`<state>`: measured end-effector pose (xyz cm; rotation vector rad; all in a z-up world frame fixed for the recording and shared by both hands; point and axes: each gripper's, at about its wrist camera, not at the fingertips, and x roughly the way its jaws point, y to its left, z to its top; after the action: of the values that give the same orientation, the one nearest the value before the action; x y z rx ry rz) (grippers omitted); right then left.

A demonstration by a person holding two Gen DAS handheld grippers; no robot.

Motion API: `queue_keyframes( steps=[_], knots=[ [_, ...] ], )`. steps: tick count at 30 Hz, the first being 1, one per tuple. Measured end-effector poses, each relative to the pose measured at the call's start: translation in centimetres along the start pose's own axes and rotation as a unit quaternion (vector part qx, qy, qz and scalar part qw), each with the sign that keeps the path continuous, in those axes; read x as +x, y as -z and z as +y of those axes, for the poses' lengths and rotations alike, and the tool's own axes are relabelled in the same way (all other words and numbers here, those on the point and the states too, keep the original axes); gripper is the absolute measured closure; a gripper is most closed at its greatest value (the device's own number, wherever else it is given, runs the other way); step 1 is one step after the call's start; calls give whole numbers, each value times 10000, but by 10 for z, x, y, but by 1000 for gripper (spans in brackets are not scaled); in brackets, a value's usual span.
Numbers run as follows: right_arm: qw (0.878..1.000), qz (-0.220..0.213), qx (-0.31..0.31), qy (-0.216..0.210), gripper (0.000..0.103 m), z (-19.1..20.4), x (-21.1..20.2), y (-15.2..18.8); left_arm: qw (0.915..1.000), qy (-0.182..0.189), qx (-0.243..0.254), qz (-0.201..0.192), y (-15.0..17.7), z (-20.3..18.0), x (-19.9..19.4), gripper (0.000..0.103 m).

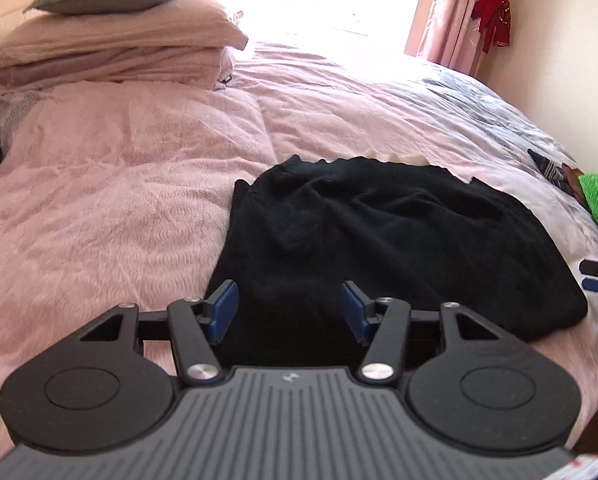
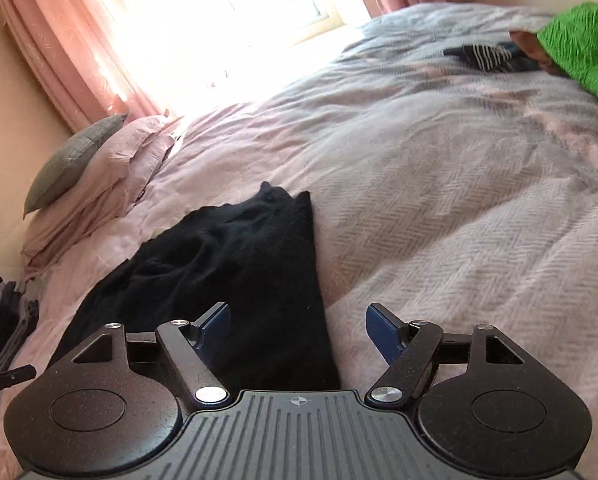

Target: Fold clothes

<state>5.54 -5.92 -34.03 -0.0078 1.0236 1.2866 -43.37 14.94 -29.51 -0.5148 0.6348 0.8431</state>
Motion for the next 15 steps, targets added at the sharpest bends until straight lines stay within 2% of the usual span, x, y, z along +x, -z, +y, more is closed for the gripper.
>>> queue_keyframes(
  steps=[2, 5, 7, 9, 11, 13, 15],
  knots=[
    [9983, 258, 427, -296, 31, -21, 21, -8, 9996, 195, -184, 105, -5, 15, 19, 53],
    [9916, 420, 678, -1016, 31, -38, 39, -17, 9966, 470, -564, 379, -5, 36, 45, 54],
    [9850, 548, 841, -1405, 32, -45, 48, -23, 9952, 609, -659, 384, -3, 44, 54, 54],
    [9787, 706, 962, -1674, 40, -49, 59, -27, 9945, 744, -650, 342, -1, 49, 56, 54],
    [9749, 894, 992, -1783, 59, -51, 69, -29, 9935, 866, -662, 325, -1, 54, 58, 54],
    [9702, 1004, 1108, -1906, 67, -52, 76, -30, 9917, 970, -774, 342, -1, 59, 60, 54],
    [9720, 1021, 1101, -1808, 78, -50, 78, -32, 9898, 1061, -882, 351, -2, 63, 60, 54]
  ],
)
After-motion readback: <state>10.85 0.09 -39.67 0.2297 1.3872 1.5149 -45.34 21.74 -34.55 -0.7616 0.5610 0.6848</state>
